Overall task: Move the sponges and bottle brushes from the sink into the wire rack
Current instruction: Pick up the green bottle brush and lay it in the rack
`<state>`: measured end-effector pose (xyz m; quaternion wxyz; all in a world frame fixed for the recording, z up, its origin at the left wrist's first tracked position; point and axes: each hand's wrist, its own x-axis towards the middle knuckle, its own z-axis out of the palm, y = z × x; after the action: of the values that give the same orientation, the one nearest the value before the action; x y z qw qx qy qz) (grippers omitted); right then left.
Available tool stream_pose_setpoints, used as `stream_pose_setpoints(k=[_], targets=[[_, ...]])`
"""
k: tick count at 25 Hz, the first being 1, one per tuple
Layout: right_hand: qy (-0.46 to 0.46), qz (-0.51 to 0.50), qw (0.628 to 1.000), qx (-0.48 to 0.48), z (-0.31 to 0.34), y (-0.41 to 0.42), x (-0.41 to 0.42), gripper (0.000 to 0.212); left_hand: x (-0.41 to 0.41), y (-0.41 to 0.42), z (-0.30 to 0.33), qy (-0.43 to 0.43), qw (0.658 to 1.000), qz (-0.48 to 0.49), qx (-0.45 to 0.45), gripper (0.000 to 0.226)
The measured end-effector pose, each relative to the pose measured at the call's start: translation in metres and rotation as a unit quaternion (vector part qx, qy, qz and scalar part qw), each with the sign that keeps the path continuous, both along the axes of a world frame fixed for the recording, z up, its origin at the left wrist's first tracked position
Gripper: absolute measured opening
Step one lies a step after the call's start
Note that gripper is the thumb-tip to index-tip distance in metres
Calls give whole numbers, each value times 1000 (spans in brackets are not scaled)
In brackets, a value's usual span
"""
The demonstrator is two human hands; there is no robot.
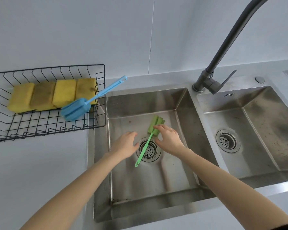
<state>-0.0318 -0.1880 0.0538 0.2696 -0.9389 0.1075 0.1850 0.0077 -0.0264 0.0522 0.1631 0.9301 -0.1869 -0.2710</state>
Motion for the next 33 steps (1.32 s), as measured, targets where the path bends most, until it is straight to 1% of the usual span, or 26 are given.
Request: stream_pose_setpoints(k=[3, 10, 14, 17, 21, 23, 27, 33], targets=[[18, 24, 1000, -9, -18, -4, 8, 53, 1, -6, -20, 27, 999, -2, 21, 44], [39, 97, 992, -66, -63, -20, 39, 57, 1, -21, -60, 77, 996, -1, 46, 40], [7, 128, 988, -91, -79, -25, 51, 65, 3, -28, -81, 97, 993, 1, 65, 44], [-17, 148, 984, -100, -91, -28, 57, 65, 4, -34, -93, 111, 991, 12, 71, 44], [-20, 169, 977, -128, -106, -32, 60, 66, 1, -42, -107, 124, 990, 20, 70, 41], [-29, 166, 977, -128, -111, -32, 60, 65, -1, -43, -110, 126, 989, 22, 77, 41], [-49, 118, 986, -107, -112, -31, 58, 56, -2, -43, -110, 125, 989, 30, 70, 39], [-34, 83, 988, -126, -100, -38, 52, 43, 5, -32, -95, 132, 988, 74, 5, 33]])
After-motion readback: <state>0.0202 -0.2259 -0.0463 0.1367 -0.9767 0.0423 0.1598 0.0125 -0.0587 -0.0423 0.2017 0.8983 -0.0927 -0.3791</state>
